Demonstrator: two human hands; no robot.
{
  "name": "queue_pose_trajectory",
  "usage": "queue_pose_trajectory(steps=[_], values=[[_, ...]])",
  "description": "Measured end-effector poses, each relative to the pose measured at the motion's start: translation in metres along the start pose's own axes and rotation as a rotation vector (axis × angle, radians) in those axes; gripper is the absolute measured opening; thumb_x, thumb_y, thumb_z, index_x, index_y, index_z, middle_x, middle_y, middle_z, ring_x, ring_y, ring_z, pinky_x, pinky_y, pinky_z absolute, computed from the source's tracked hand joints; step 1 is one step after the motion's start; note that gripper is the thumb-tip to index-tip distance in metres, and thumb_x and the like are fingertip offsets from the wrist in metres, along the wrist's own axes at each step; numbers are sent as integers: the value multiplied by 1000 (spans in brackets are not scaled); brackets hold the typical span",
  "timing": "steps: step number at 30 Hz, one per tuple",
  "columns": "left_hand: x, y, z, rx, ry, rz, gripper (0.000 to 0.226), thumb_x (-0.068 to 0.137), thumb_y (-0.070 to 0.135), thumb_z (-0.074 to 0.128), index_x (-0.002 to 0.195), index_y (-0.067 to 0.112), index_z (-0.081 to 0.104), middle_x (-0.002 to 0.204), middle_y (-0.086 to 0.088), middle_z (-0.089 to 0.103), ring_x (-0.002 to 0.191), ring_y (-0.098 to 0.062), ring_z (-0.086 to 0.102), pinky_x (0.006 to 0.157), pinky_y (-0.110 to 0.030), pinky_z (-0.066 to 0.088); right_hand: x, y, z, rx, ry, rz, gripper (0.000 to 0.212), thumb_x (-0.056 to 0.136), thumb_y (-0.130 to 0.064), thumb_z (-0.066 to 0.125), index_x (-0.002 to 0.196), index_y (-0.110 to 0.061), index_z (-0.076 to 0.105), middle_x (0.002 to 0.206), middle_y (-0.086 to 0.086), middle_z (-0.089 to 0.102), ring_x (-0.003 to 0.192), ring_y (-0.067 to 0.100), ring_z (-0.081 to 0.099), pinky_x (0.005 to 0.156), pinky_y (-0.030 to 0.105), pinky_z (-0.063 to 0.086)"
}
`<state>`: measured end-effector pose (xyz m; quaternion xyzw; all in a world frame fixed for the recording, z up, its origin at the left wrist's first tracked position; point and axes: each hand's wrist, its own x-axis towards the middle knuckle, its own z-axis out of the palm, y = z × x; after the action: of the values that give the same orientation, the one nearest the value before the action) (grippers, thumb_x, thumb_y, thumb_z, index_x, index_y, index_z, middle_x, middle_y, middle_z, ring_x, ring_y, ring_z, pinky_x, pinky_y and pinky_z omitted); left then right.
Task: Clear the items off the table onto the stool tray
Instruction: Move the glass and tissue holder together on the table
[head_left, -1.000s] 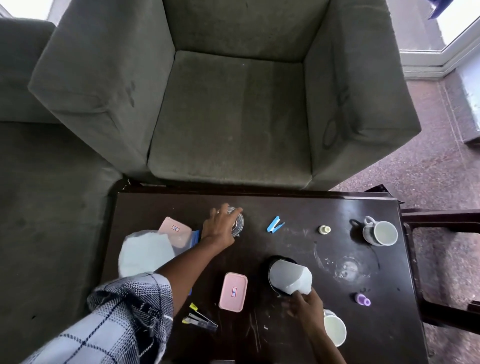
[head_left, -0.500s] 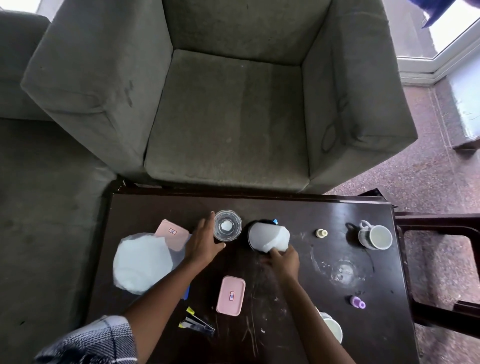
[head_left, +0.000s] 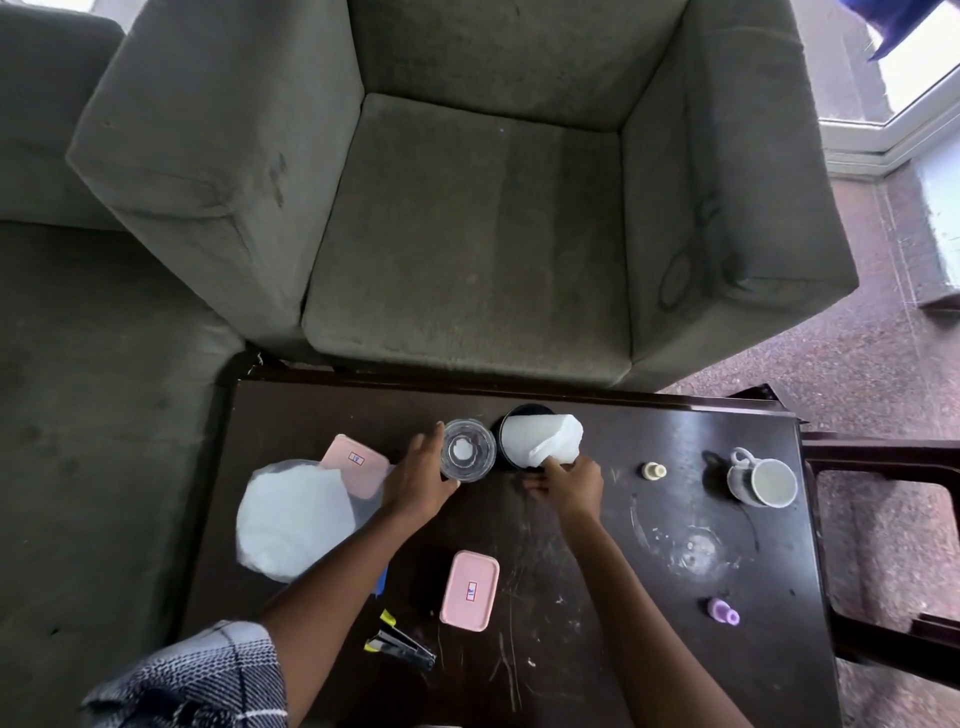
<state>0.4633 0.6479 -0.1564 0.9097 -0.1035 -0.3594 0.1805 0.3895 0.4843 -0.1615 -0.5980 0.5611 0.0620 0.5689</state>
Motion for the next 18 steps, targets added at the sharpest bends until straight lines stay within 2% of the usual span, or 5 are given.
queue_pose_trajectory(steps=[7, 10, 13, 16, 18], values=[[1, 0, 0, 12, -12, 4, 80, 85, 24, 63, 149, 17, 14, 145, -10, 32, 127, -29, 46, 98, -41, 43, 9, 0, 2, 7, -22, 84, 17, 84, 2, 47, 97, 7, 57, 61, 17, 65, 41, 14, 63, 40, 25, 52], [0, 2, 0, 14, -17, 2, 81, 85, 24, 63, 149, 16, 13, 144, -11, 32, 126, -30, 47, 98, -42, 43, 4, 3, -9, -108, 72, 46, 13, 83, -1, 49, 92, -1, 58, 63, 13, 66, 45, 16, 65, 51, 33, 59], [-1, 2, 1, 6, -14, 0, 81, 85, 23, 63, 149, 15, 13, 143, -12, 32, 125, -31, 47, 98, -42, 44, 5, 12, -20, -203, 128, -3, 11, 79, -3, 50, 82, 0, 60, 73, 19, 70, 65, 33, 69, 66, 49, 59], [-1, 3, 2, -12, -12, -11, 81, 85, 22, 62, 149, 15, 13, 143, -12, 31, 125, -31, 47, 98, -40, 44, 2, 16, -32, -288, 186, -23, 15, 78, -5, 52, 77, 7, 60, 73, 24, 68, 71, 37, 66, 61, 40, 54], [-1, 5, 3, -26, -9, -16, 81, 85, 22, 62, 149, 15, 13, 143, -12, 31, 125, -31, 46, 97, -39, 42, 0, 15, -41, -332, 219, -18, 18, 81, -4, 52, 82, 11, 61, 71, 21, 62, 66, 31, 56, 58, 32, 40]])
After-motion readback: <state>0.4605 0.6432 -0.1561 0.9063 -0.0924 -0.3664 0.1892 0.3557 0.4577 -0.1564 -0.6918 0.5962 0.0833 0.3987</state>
